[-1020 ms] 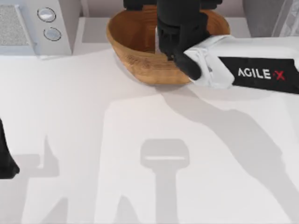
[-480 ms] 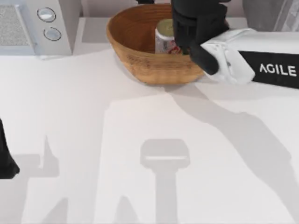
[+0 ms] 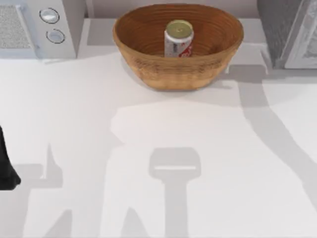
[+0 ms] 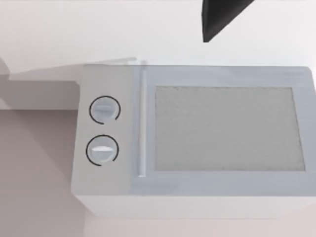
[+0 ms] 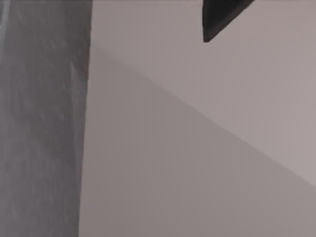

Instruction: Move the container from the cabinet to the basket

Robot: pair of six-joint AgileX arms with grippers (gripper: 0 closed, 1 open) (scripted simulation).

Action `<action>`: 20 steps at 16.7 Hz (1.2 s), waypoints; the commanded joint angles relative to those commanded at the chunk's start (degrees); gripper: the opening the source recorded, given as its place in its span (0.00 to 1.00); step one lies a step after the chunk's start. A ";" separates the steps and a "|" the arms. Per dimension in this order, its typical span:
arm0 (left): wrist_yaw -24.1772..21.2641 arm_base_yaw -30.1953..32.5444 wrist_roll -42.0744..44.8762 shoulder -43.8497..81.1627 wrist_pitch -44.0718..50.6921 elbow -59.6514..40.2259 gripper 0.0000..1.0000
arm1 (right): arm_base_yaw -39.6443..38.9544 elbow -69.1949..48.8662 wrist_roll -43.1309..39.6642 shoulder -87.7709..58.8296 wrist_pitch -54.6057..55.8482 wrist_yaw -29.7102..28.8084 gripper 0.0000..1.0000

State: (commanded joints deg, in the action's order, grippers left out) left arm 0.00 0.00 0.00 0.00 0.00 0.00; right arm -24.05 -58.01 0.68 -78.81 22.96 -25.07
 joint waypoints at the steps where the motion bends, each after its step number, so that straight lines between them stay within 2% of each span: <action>1: 0.00 0.00 0.00 0.00 0.00 0.00 1.00 | 1.85 4.41 -0.06 6.83 -1.74 1.86 1.00; 7: 0.00 0.00 0.00 0.00 0.00 0.00 1.00 | 13.08 31.36 -0.36 47.23 -12.23 13.41 1.00; 11: 0.00 0.00 0.00 0.00 0.00 0.00 1.00 | 19.37 46.85 -0.53 66.98 -18.27 20.08 1.00; 15: 0.00 0.00 0.00 0.00 0.00 0.00 1.00 | 23.37 56.48 -0.66 77.28 -22.27 24.35 1.00; 20: 0.00 0.00 0.00 0.00 0.00 0.00 1.00 | 24.05 58.01 -0.68 78.81 -22.96 25.07 1.00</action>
State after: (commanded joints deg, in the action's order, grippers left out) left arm 0.00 0.00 0.00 0.00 0.00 0.00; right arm 0.00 0.00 0.00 0.00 0.00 0.00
